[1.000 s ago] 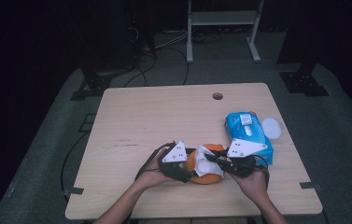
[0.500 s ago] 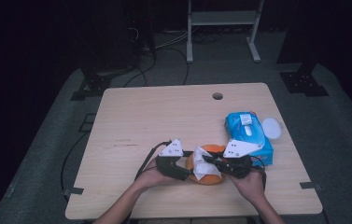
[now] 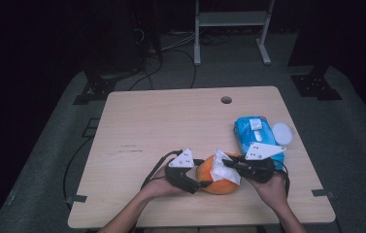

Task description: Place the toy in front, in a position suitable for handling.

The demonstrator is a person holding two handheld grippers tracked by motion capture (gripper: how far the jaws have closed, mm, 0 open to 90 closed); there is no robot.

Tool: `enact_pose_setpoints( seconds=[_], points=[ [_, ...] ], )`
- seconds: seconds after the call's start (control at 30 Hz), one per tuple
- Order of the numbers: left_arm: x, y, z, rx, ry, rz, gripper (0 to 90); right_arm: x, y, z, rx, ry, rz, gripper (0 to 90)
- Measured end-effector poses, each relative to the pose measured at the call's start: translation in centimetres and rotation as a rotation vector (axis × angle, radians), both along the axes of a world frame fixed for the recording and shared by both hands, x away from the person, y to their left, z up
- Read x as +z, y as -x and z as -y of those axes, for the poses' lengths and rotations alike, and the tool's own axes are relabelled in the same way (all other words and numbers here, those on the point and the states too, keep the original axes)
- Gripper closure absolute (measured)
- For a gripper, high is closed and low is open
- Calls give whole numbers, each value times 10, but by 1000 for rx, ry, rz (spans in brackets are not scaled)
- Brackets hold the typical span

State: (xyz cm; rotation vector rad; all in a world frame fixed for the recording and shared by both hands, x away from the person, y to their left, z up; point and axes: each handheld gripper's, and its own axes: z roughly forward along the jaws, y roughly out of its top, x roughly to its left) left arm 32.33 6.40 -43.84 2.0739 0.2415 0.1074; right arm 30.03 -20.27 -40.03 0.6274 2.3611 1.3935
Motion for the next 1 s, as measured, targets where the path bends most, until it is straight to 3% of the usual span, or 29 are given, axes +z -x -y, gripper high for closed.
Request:
enact_pose_setpoints(
  seconds=[0.1, 0.17, 0.27, 0.3, 0.37, 0.43, 0.5, 0.53, 0.57, 0.67, 0.77, 0.83, 1.0],
  points=[
    [0, -5, 0, 21, 27, -43, 95, 0, 2, -2, 23, 22, 5, 819],
    [-3, -9, -1, 27, 51, -91, 69, -1, 3, -5, 53, 24, -7, 819],
    [-10, -12, 1, 4, 53, -171, 56, -1, 5, -7, 81, 31, -10, 819],
    [-12, -12, 2, -4, 57, -176, 78, -1, 5, -7, 84, 30, -11, 819],
    [-7, -10, 0, -1, 46, -122, 214, 0, 5, -7, 76, 28, -9, 818],
    [2, -6, 0, 18, 43, -32, 325, 4, 6, -7, 53, 17, 11, 819],
    [11, 2, 2, 37, 14, 103, 344, 11, 10, -9, 36, 13, 44, 819],
    [14, 5, 3, 36, -3, 157, 345, 15, 13, -12, 31, 12, 64, 819],
    [16, 7, 4, 29, -16, 185, 345, 17, 14, -16, 37, 4, 74, 819],
    [11, 8, 6, 15, -35, 182, 336, 16, 18, -35, 59, 34, 106, 816],
    [7, 4, 1, 23, -16, 144, 320, 12, 15, -43, 67, 65, 109, 817],
    [6, 4, 1, 22, -10, 135, 310, 11, 11, -37, 63, 45, 85, 817],
    [3, 1, -1, 30, 11, 100, 295, 6, 4, -9, -10, 20, 56, 817]
  ],
)
